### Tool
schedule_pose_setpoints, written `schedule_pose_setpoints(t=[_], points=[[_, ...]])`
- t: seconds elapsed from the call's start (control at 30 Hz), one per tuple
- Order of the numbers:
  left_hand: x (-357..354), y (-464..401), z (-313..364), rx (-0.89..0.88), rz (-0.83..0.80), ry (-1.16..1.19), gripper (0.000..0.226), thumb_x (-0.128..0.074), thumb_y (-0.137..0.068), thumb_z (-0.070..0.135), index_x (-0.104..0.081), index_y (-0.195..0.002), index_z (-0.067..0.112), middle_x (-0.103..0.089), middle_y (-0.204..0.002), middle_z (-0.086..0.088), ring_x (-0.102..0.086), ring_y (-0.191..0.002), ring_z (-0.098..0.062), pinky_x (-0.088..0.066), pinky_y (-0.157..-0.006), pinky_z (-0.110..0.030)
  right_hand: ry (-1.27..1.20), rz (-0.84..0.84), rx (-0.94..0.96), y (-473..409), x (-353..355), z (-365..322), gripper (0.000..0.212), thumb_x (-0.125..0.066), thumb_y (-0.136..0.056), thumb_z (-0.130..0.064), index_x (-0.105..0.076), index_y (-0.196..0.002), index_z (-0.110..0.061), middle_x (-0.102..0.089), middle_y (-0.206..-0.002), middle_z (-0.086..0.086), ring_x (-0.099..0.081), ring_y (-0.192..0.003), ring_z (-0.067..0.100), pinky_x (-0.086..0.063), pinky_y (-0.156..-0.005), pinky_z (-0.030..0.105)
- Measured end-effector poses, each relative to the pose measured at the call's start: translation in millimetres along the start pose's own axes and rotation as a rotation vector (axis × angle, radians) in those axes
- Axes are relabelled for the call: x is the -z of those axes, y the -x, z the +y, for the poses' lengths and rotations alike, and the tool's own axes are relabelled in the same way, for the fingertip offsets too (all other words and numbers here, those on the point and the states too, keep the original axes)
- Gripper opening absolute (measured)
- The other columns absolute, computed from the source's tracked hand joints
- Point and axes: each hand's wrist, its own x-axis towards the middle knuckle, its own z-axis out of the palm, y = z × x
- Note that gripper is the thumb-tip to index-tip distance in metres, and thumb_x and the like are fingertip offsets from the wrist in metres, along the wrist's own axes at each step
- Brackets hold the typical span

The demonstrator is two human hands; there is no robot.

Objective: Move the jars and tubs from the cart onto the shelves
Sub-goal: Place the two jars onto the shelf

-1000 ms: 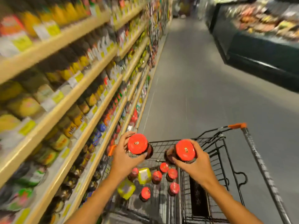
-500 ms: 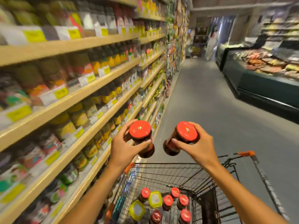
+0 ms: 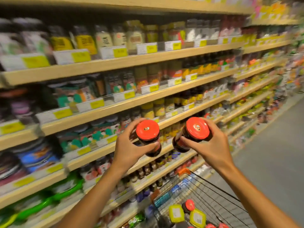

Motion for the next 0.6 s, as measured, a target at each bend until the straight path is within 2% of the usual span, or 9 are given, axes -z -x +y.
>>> schedule_pose_setpoints(t=[0.1, 0.17, 0.3, 0.43, 0.6], points=[[56.5, 24.0, 4.6, 0.035, 0.121, -0.120, 0.078, -0.093, -0.061, 0.035, -0.056, -0.129, 0.040, -0.057, -0.122, 0.038, -0.055, -0.115, 0.014, -0.046, -0.097, -0.010, -0.094, -0.107, 0.066, -2.1, -42.6, -27.0, 0.067, -0.087, -0.061, -0.051, -0.059, -0.120, -0.036, -0.064, -0.106, -0.027, -0.063, -0.100, -0.007, -0.053, -0.084, 0.018], [93.7, 42.4, 9.4, 0.051, 0.197, -0.192, 0.079, -0.094, -0.061, 0.031, -0.055, -0.130, 0.039, -0.055, -0.123, 0.038, -0.054, -0.114, 0.015, -0.045, -0.095, -0.007, -0.146, -0.167, 0.105, 0.9, -72.6, -47.8, 0.069, -0.084, -0.059, -0.057, -0.057, -0.120, -0.037, -0.063, -0.105, -0.030, -0.062, -0.098, -0.011, -0.052, -0.083, 0.014], [165.7, 86.8, 18.3, 0.079, 0.369, -0.259, 0.080, -0.094, -0.062, 0.024, -0.056, -0.132, 0.032, -0.060, -0.128, 0.023, -0.057, -0.115, 0.010, -0.047, -0.097, -0.012, -0.224, -0.305, 0.191, 15.9, -132.3, -95.9, 0.079, -0.081, -0.057, -0.062, -0.057, -0.126, -0.031, -0.060, -0.108, -0.030, -0.057, -0.100, -0.017, -0.050, -0.084, 0.011], [228.2, 130.8, 30.0, 0.081, 0.489, -0.293, 0.076, -0.094, -0.061, 0.019, -0.058, -0.128, 0.027, -0.062, -0.123, 0.023, -0.060, -0.112, 0.009, -0.048, -0.097, -0.013, -0.298, -0.426, 0.241, 40.8, -182.0, -144.6, 0.075, -0.081, -0.059, -0.060, -0.052, -0.124, -0.038, -0.058, -0.109, -0.032, -0.055, -0.100, -0.020, -0.046, -0.083, 0.005], [327.3, 207.8, 43.8, 0.109, 0.593, -0.355, 0.078, -0.094, -0.059, 0.032, -0.058, -0.128, 0.030, -0.067, -0.124, 0.011, -0.064, -0.115, -0.006, -0.052, -0.096, -0.025, -0.394, -0.549, 0.281, 90.7, -262.1, -229.2, 0.073, -0.084, -0.055, -0.058, -0.057, -0.120, -0.038, -0.064, -0.106, -0.030, -0.061, -0.097, -0.014, -0.048, -0.082, 0.008]])
